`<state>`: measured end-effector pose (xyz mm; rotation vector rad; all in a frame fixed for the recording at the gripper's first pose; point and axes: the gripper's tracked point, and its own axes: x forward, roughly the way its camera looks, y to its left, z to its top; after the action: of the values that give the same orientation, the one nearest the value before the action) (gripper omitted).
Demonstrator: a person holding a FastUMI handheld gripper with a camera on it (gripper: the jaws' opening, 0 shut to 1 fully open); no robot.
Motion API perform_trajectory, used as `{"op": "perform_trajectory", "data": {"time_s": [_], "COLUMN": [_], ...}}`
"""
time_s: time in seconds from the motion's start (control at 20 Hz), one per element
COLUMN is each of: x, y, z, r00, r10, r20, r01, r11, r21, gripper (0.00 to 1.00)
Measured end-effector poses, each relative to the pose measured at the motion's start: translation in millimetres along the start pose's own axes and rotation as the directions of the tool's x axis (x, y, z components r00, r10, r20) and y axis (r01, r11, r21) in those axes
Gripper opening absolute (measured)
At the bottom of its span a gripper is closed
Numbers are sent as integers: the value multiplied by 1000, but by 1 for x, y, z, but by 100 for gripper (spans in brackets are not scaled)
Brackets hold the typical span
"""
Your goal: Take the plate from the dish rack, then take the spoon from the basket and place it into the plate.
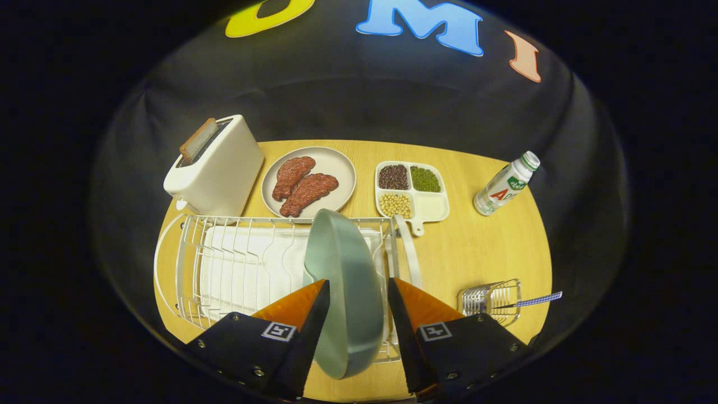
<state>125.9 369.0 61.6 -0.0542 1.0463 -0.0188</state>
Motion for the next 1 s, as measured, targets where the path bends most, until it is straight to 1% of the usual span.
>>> {"op": "perform_trajectory", "data": {"time_s": [0.05,0.1,0.2,0.4,0.6,0.75,0.9,1.0], "x": [7,6,3,-9,-20,-32,-46,-58], "y": [-3,2,0,-4,-11,-15,-13,-13], "z": [-5,-3,-3,7,11,20,25,19], "r00": [1000,1000,1000,999,996,991,992,994], "r10": [-2,15,10,-38,-86,-118,-99,-70], "r20": [-10,-16,-23,19,24,55,76,82], "r01": [2,-14,-9,38,87,121,102,72], "r11": [1000,999,1000,999,996,992,994,997], "r21": [12,33,29,5,-28,-44,-39,-23], "gripper": [51,37,27,27,27,27,27,27]}}
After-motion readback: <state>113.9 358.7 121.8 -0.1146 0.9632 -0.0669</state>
